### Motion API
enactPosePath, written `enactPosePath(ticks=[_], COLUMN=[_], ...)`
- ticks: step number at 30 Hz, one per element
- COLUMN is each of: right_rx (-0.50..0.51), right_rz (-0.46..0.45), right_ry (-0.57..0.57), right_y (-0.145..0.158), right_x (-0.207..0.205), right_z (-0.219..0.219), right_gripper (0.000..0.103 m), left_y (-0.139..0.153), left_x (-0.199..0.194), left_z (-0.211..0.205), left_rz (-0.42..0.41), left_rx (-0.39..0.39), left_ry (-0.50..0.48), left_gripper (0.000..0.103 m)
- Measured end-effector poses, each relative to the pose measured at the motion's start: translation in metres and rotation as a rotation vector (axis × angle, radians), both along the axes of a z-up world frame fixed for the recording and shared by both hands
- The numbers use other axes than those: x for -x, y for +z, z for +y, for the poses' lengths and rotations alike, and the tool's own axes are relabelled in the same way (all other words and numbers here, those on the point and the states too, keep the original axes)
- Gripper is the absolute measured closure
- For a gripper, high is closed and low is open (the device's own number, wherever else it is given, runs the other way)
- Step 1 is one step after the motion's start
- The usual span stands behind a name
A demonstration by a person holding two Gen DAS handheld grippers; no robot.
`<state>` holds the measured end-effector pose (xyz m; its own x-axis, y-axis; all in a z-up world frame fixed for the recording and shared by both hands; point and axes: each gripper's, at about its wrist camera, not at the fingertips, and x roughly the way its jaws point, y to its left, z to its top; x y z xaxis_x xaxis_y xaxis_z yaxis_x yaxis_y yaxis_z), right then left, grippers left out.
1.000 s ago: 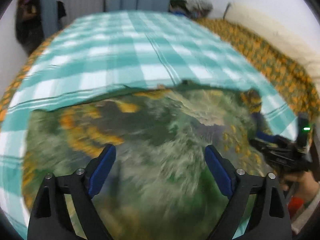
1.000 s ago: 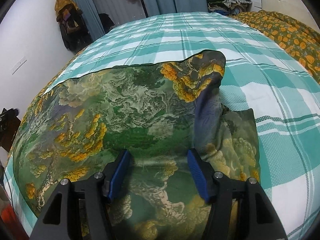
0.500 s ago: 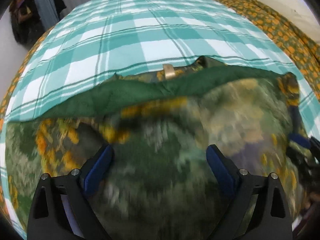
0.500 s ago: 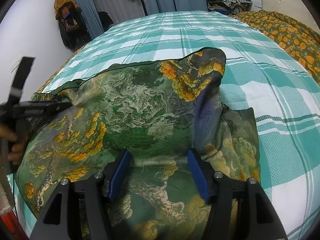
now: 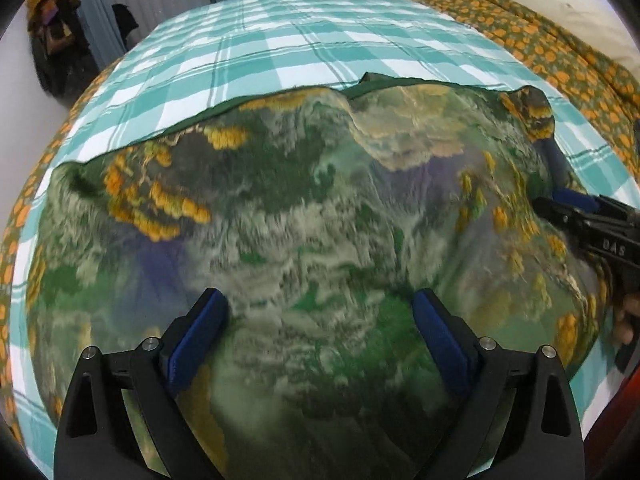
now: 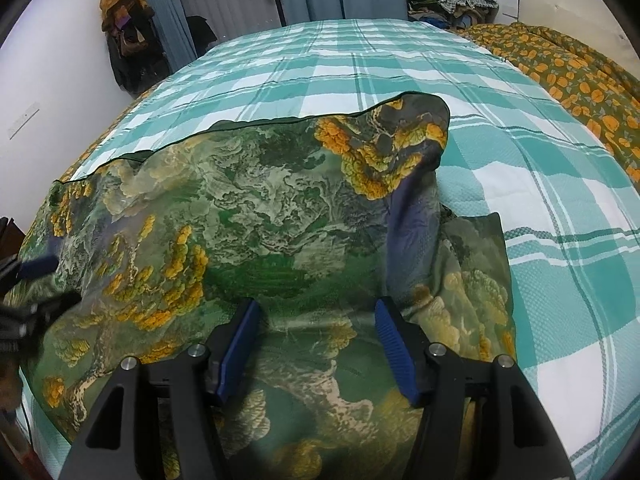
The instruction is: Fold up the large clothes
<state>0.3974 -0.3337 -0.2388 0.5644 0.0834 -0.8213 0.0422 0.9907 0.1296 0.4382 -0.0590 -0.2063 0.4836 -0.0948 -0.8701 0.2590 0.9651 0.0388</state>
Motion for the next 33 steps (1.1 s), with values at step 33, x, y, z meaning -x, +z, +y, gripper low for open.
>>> enactPosePath(ticks=[33], right_rx=[-0.088], right_rz=[0.001], right_ry=[-0.089], right_y=[0.049], right_x=[0.137], right_z=[-0.01], right_gripper=[0.041], left_y=[0.012], left_x=[0.09], left_z=[0.004], left_rz=[0.021], left_rx=[-0.003], left_ry=[-0.107], left_gripper=[0.007])
